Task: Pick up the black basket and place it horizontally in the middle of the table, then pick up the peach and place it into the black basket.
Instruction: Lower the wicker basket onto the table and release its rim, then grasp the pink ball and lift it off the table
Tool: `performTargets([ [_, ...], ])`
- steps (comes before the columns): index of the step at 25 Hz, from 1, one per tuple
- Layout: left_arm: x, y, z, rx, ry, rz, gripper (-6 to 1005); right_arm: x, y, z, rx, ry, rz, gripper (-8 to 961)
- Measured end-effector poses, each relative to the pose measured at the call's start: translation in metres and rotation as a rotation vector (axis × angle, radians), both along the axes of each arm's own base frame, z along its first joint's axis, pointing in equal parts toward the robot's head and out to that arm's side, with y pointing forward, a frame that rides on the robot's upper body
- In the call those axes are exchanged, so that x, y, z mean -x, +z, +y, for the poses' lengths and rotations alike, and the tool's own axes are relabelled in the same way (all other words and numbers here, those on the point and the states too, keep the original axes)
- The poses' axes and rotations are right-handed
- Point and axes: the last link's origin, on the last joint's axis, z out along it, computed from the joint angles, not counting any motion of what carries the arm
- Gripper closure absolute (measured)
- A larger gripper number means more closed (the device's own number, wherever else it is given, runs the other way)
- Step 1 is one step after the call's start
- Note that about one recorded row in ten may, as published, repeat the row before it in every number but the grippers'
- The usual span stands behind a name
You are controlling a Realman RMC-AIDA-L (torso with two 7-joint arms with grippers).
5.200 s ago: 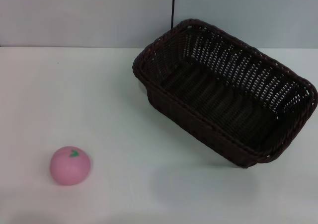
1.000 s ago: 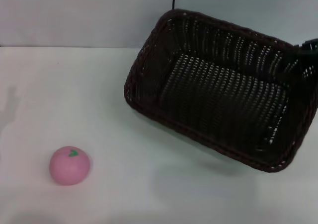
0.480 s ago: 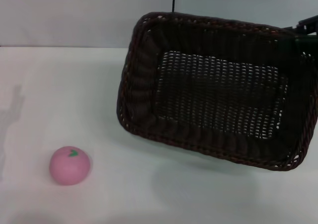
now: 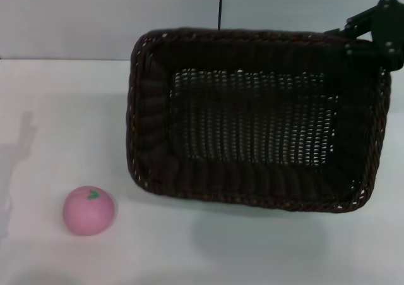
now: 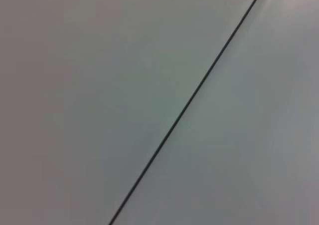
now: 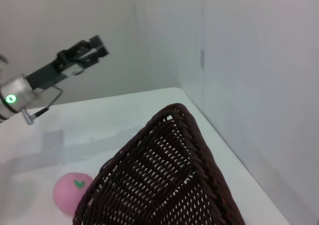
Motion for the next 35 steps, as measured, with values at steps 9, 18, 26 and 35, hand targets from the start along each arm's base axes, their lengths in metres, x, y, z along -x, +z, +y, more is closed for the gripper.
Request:
performTargets([
  [9,0.001,-0.003,-0.005,0.015,-0.001,0.0,165,-0.001,-0.024,0.005,-0.018,0.084,-0.019,657],
  [18,0.0,-0.004,-0.006,0.025,-0.002,0.001,165,-0.005,-0.051,0.01,-0.013,0.081,-0.097,637],
  [26,-0.001,-0.005,-0.002,0.032,-0.006,0.001,165,-0.007,-0.068,0.02,-0.075,0.071,-0.155,619],
  [35,0.0,-0.007,-0.002,0.041,-0.002,0.002,165,-0.014,-0.049,0.039,-0.386,0.048,0.001,410],
])
